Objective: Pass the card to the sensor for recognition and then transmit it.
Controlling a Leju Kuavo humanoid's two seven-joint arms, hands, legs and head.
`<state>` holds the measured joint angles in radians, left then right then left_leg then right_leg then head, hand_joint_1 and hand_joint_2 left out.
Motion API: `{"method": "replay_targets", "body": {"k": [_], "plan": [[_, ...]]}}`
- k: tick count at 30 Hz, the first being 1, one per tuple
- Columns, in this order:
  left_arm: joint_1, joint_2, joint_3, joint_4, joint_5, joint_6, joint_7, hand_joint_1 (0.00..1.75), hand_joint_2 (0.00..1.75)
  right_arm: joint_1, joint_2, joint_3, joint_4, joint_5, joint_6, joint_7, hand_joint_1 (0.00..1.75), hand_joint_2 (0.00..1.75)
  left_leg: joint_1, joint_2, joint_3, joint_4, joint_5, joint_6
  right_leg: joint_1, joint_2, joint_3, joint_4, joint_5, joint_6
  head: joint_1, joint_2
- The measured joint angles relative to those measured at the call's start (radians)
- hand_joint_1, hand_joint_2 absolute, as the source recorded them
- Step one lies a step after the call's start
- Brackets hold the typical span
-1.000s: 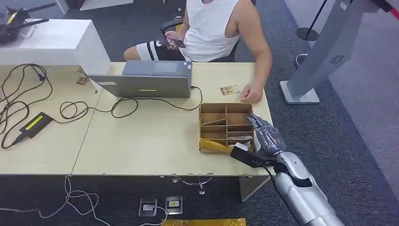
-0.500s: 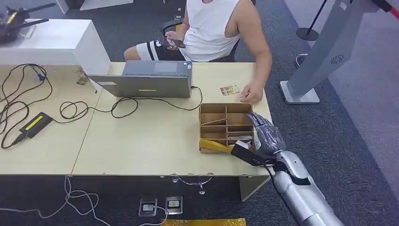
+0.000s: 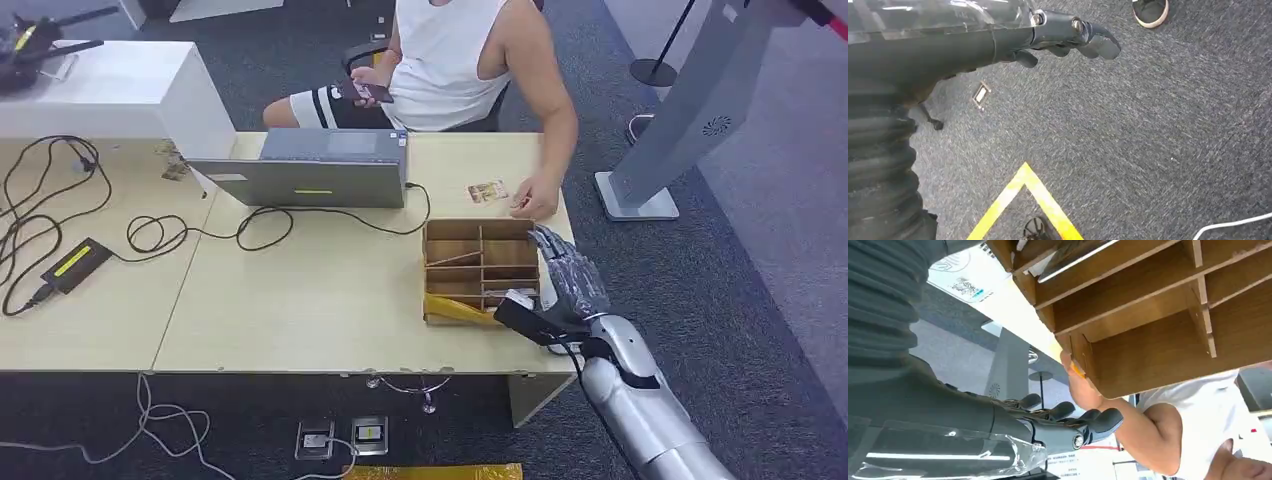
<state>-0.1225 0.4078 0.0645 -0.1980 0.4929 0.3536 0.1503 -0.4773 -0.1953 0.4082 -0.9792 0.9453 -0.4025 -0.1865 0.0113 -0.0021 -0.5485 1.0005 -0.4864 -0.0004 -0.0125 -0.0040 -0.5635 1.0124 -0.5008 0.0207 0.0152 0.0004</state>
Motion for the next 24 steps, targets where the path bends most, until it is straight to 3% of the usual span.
{"method": "replay_targets", "body": {"k": [18, 19, 24], "plan": [[0.0, -0.005, 0.001, 0.0, -0.019, -0.002, 0.0, 0.0, 1.75, 0.001, 0.015, 0.016, 0.0, -0.008, 0.09, -0.005, 0.03, 1.75, 0.0, 0.0, 0.0, 0.0, 0.0, 0.0, 0.0, 0.0, 0.0, 0.0, 0.0, 0.0, 0.0, 0.0], [0.0, -0.005, 0.001, 0.0, -0.018, -0.001, 0.0, 0.0, 1.75, 0.001, 0.016, 0.016, 0.0, -0.011, 0.094, -0.005, 1.75, 1.75, 0.0, 0.0, 0.0, 0.0, 0.0, 0.0, 0.0, 0.0, 0.0, 0.0, 0.0, 0.0, 0.0, 0.0], [0.0, -0.005, 0.001, 0.0, -0.018, -0.001, 0.0, 0.0, 1.75, 0.001, 0.016, 0.021, 0.0, -0.027, 0.12, 0.001, 1.75, 1.75, 0.0, 0.0, 0.0, 0.0, 0.0, 0.0, 0.0, 0.0, 0.0, 0.0, 0.0, 0.0, 0.0, 0.0]]}}
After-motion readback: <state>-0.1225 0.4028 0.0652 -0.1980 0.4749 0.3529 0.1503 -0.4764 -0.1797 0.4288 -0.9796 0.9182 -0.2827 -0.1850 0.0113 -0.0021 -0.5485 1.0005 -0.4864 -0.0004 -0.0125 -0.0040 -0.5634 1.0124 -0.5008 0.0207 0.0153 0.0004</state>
